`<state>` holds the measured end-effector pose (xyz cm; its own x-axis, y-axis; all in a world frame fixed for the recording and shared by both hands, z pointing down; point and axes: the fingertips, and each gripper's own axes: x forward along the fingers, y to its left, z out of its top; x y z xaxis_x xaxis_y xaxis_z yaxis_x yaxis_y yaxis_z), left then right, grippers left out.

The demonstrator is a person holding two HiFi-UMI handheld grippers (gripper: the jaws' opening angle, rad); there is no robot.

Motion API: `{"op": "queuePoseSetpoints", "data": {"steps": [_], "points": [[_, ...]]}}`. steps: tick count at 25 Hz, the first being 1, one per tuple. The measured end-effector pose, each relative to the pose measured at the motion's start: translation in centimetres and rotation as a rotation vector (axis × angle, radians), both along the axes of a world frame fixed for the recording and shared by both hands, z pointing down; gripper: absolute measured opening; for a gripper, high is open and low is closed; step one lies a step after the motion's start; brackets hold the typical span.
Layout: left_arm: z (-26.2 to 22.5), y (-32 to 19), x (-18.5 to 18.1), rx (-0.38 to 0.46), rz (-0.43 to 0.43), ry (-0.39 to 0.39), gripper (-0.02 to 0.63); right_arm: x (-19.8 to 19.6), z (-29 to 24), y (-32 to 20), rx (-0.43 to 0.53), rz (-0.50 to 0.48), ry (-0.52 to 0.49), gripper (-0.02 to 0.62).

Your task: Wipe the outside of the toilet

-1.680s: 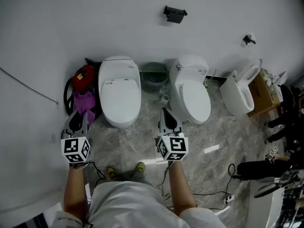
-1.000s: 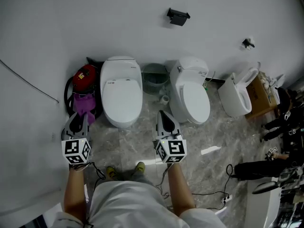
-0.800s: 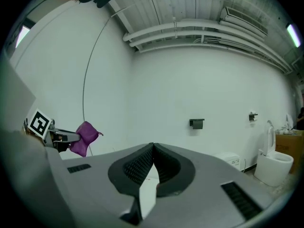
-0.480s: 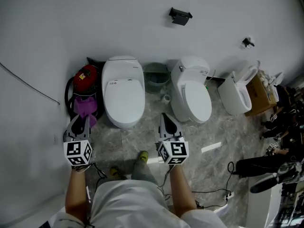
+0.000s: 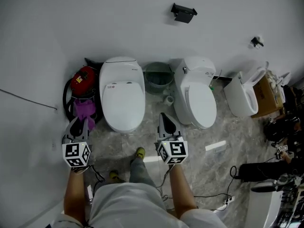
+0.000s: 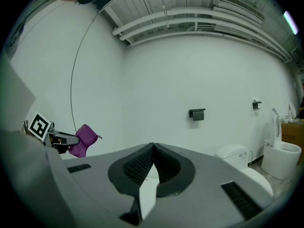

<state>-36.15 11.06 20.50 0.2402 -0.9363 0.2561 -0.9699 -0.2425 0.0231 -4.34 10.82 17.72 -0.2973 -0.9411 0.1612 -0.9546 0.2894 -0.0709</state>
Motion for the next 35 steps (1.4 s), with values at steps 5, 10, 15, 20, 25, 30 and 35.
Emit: {"op": "queuePoseSetpoints", "data": {"steps": [5,10,15,20,25,30,35], "points": [[2.4,-5.6,2.3,-0.060,-0.066,-0.027,0.097,2.5,2.8,-7.2,-0.053,-0.061,-0.012,0.008],[6.0,-10.3,3.9,-0.115,-0.141,-0.053,0.097,4.9,6.3,-13.4,-0.075,-0.116,-0.025,0.008],[9.9,-13.5,4.3,-0.160,-0.188,-0.059,0.097,5.3,10.5,-17.3,-0.108,-0.171,-0.020,0.008],[15.1,-16.6,3.5,-0.207,-0.211,-0.067,0.097,4.3,15.3,-20.0,-0.140,-0.183,-0.026,0.008],[20.9,-19.7,1.6,-0.245,-0.208,-0.054,0.097,2.3,20.4,-22.6,-0.150,-0.157,-0.023,0.008],[25.5,-21.4,0.0,-0.281,-0.190,-0.049,0.097,1.3,24.5,-23.6,-0.184,-0.107,-0.043,0.008],[27.6,-22.0,-2.2,-0.306,-0.161,-0.044,0.097,-0.3,26.2,-23.7,-0.214,-0.057,-0.057,0.008]]}}
